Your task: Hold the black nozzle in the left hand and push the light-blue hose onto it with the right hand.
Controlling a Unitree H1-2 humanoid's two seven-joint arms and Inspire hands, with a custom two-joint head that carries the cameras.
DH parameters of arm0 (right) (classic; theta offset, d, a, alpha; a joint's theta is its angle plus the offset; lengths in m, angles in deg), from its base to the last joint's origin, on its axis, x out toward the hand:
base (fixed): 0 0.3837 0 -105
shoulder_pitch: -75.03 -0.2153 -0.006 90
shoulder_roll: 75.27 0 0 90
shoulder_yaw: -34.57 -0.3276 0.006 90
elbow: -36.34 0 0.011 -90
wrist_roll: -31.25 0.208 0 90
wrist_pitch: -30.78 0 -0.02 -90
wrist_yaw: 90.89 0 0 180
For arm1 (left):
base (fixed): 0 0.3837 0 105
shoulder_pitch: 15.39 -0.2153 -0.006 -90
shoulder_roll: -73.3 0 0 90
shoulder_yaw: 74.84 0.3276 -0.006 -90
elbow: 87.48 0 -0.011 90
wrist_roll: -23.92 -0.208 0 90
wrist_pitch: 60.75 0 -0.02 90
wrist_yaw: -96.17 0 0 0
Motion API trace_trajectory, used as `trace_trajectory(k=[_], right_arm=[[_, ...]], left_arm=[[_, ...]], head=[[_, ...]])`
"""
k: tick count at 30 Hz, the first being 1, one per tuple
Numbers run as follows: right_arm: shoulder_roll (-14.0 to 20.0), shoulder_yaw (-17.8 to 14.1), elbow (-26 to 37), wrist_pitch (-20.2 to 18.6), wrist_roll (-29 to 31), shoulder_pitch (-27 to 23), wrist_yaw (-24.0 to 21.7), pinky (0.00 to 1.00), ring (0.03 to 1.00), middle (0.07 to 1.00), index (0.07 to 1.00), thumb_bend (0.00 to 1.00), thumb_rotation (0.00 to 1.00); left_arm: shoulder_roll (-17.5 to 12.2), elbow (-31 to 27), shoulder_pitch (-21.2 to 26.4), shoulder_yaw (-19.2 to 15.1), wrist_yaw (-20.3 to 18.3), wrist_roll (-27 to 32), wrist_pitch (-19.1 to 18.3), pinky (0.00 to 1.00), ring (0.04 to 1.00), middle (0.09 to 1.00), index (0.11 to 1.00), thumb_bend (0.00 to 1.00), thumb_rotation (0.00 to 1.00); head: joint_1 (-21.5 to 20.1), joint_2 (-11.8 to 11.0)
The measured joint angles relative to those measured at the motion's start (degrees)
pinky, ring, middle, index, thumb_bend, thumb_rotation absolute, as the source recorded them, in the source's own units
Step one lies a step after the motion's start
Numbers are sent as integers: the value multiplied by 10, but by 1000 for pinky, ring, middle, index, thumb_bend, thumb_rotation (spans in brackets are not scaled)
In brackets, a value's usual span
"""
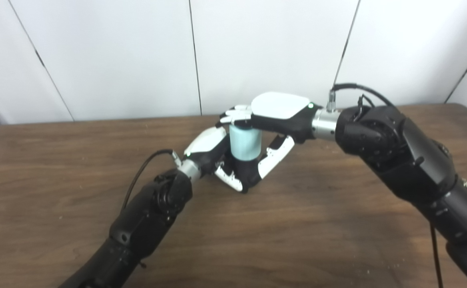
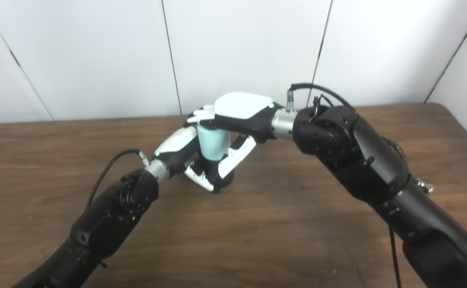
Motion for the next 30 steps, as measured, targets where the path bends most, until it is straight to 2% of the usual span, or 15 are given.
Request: trace_trajectory(k=[9, 14, 16, 23, 25, 26, 28, 30], right_arm=[[8, -21, 36, -6, 4, 30, 0, 856, 933, 916, 888, 770, 835], [8, -33, 34, 31, 7, 55, 32, 864, 934, 911, 878, 780, 825], [8, -33, 29, 39, 10, 57, 39, 865, 935, 912, 878, 783, 826], [8, -36, 22, 43, 16, 56, 40, 868, 943, 922, 889, 770, 808], [8, -38, 22, 42, 17, 56, 40, 873, 953, 946, 918, 752, 804], [8, -42, 22, 40, 17, 56, 40, 871, 962, 973, 952, 727, 786], [4, -52, 22, 31, 20, 61, 44, 856, 976, 995, 990, 655, 618], [-18, -79, 22, 16, 19, 85, 67, 857, 979, 999, 998, 638, 520]], left_arm=[[1, 1, 2, -3, -1, 1, 0, 534, 533, 511, 469, 524, 0], [1, 2, 2, -3, -1, 3, 0, 571, 560, 519, 464, 523, 0], [1, 2, 1, -3, -1, 4, 0, 551, 530, 503, 474, 525, 0], [1, 2, 2, -3, -1, 2, 0, 518, 525, 501, 475, 525, 0], [2, 3, 2, -3, -1, 2, 0, 519, 530, 500, 476, 525, 0], [2, 3, 3, -3, -1, 2, 0, 525, 527, 498, 477, 525, 0], [2, 5, 4, -3, -1, 2, 0, 503, 504, 480, 483, 527, 0], [4, 8, 6, -3, -1, 2, 0, 526, 520, 491, 480, 526, 0]], head=[[-1, -1], [-1, -1], [0, -1], [-3, -2], [-3, -3], [-4, -2], [-3, -3], [-3, -4]])
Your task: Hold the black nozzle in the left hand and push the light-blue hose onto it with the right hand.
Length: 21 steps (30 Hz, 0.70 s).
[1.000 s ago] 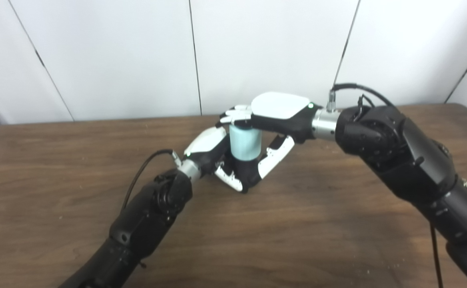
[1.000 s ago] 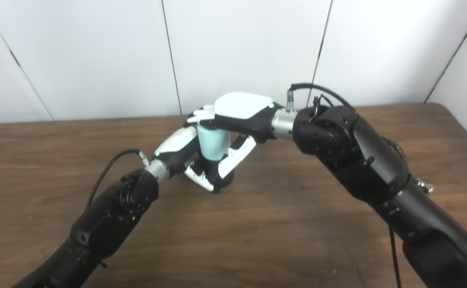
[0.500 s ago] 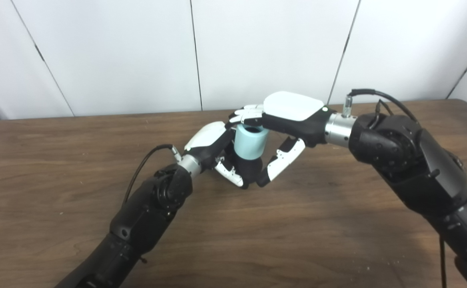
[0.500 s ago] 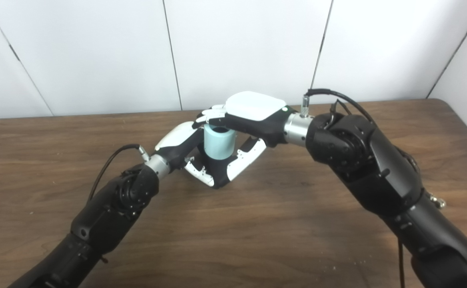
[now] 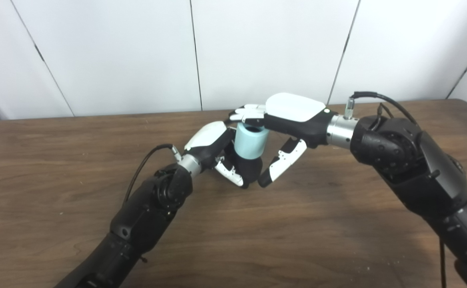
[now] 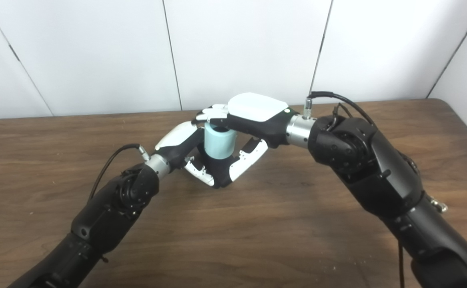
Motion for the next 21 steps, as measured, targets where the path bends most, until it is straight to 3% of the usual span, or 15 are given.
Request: trace_trajectory(k=[4, 9, 14, 21], right_arm=[[-50, -44, -1, -30, -14, 43, 58, 824, 971, 1000, 1000, 642, 416], [-87, -78, 0, -70, -25, 36, 96, 765, 938, 1000, 1000, 676, 347], [-90, -100, 1, -97, -10, 36, 103, 737, 913, 1000, 1000, 717, 264], [-90, -102, 17, -108, 4, 44, 104, 771, 903, 1000, 1000, 762, 233]], left_arm=[[-1, 2, 1, 0, 0, 0, 0, 557, 544, 506, 473, 524, 0], [0, 3, 1, 1, 0, 0, 3, 576, 558, 515, 468, 523, 0], [-1, 4, 1, 1, 0, 1, 5, 601, 576, 523, 462, 522, 0], [-1, 4, 1, 2, 0, 1, 6, 590, 568, 521, 463, 522, 0]], head=[[-2, -2], [0, -4], [0, -3], [-1, -4]])
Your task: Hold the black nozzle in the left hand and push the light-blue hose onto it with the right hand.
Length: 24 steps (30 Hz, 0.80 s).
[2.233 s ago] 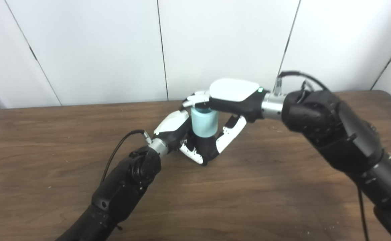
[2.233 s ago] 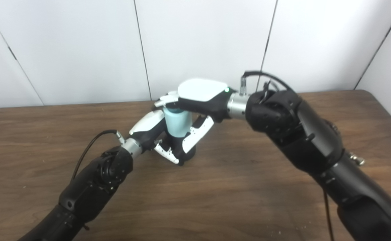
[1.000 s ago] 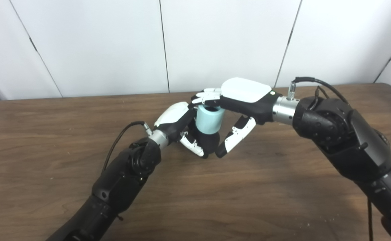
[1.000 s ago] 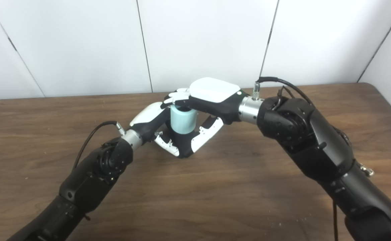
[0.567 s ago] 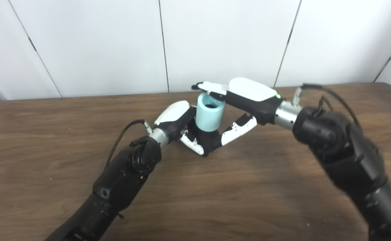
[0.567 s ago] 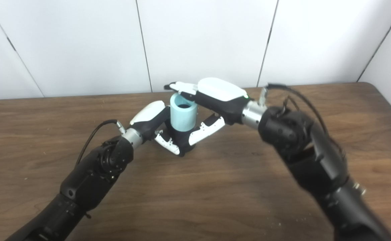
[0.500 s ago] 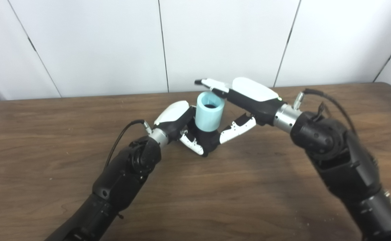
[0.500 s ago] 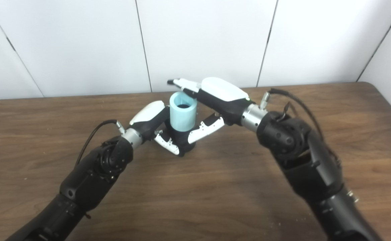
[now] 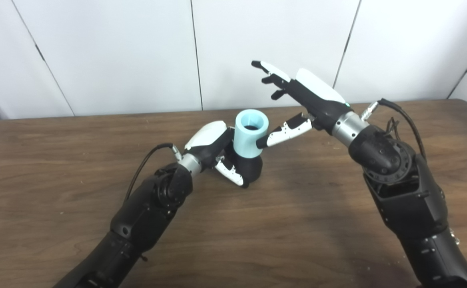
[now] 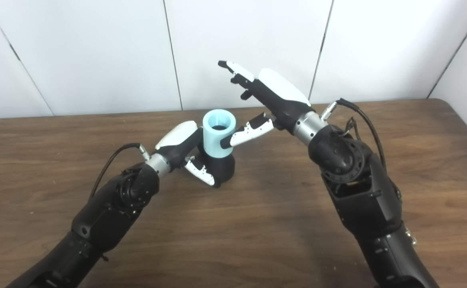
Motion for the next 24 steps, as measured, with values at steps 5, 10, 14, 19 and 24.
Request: trace_trajectory(k=[5, 10, 14, 19, 24], right_arm=[[11, -1, 17, -6, 18, 22, -3, 781, 924, 1000, 1000, 876, 231], [33, -6, 24, -19, 47, 55, -20, 824, 966, 1000, 1000, 941, 259], [47, -16, 32, -46, 65, 71, -28, 826, 979, 1000, 1000, 961, 273], [39, -19, 52, -76, 75, 85, -26, 812, 979, 1000, 1000, 965, 293], [18, -24, 63, -80, 87, 103, -11, 805, 975, 1000, 1000, 964, 309]], left_arm=[[0, 0, 2, 3, -1, 0, 0, 573, 549, 512, 468, 524, 0], [-1, -1, 1, 2, -4, 1, 0, 569, 595, 508, 480, 524, 0], [-6, -10, 0, -7, -24, 10, -4, 679, 747, 713, 700, 844, 89], [-10, -21, -3, -7, -34, 16, -10, 826, 865, 840, 820, 910, 147], [-12, -34, -5, -6, -42, 12, -24, 988, 961, 936, 920, 936, 201]], head=[[3, -3], [5, -4], [8, -4], [7, -5], [17, -5]])
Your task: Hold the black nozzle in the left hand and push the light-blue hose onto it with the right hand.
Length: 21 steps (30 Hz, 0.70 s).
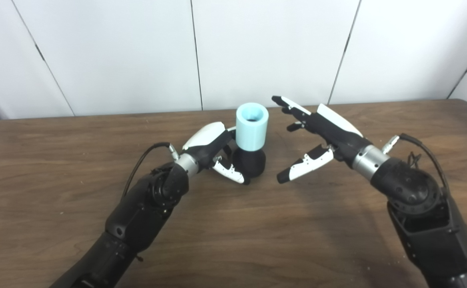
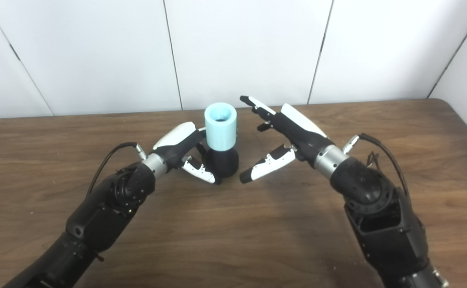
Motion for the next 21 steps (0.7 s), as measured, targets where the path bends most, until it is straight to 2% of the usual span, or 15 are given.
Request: trace_trajectory(k=[3, 5, 9, 12, 16, 21], right_arm=[[-8, -12, 0, 0, 8, 18, 17, 789, 968, 1000, 1000, 941, 290], [-11, -19, 0, 0, 11, 26, 28, 778, 958, 1000, 1000, 915, 257], [-20, -22, 7, 1, 13, 45, 49, 778, 947, 1000, 1000, 897, 231], [-30, -22, 14, 1, 21, 57, 56, 781, 946, 1000, 1000, 886, 214], [-38, -33, 17, 0, 42, 70, 67, 795, 952, 1000, 1000, 879, 203], [-53, -47, 24, 0, 62, 84, 83, 806, 942, 1000, 1000, 871, 205]], left_arm=[[-1, -22, -8, -2, -5, -5, -17, 999, 979, 949, 943, 955, 236], [-5, -38, -18, -15, -13, 5, -24, 958, 955, 936, 929, 960, 256], [-7, -78, -56, -57, -29, 42, -34, 860, 910, 894, 897, 917, 232], [-7, -116, -91, -83, -25, 52, -45, 796, 873, 863, 882, 884, 185], [-15, -151, -127, -131, -19, 63, -64, 799, 848, 837, 858, 853, 138], [-23, -179, -166, -184, -2, 91, -65, 756, 807, 793, 798, 828, 147]], head=[[4, -3], [11, -4], [17, -6], [18, -10], [19, -15], [21, -15]])
